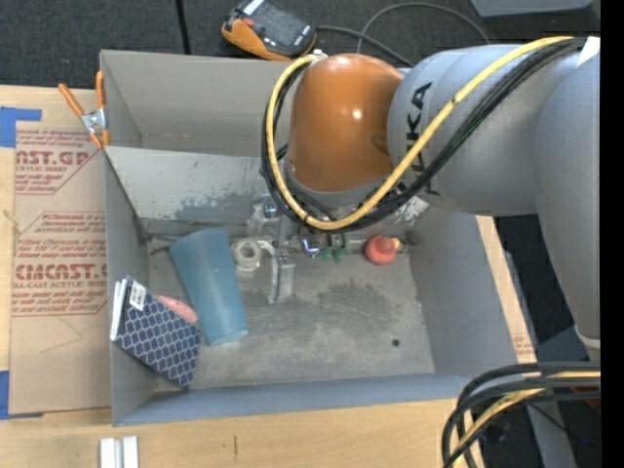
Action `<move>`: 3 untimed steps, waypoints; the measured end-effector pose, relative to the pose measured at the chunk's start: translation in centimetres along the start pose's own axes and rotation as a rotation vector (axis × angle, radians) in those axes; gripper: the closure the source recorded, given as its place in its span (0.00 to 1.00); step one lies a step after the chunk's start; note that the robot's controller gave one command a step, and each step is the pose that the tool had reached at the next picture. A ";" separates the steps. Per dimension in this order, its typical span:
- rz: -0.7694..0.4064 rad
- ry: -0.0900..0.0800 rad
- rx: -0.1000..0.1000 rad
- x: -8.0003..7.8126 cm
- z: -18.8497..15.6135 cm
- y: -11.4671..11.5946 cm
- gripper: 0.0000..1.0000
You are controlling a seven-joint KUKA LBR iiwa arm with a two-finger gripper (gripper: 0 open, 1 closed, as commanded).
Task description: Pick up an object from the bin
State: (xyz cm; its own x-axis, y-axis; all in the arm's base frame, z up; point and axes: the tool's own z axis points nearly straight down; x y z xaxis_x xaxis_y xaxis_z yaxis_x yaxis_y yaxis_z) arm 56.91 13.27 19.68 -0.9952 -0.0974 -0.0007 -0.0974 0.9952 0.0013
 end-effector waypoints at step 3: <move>-0.125 -0.004 0.000 2.6 5.4 7.0 0.00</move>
Offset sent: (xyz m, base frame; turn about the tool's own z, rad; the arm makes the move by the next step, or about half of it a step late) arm 0.0002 0.0564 -0.0477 0.0041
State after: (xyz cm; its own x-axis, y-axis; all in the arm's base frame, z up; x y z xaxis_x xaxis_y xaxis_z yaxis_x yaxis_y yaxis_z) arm 53.66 19.97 14.32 -0.9754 -0.2204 -0.0045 -0.2204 0.9754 0.0013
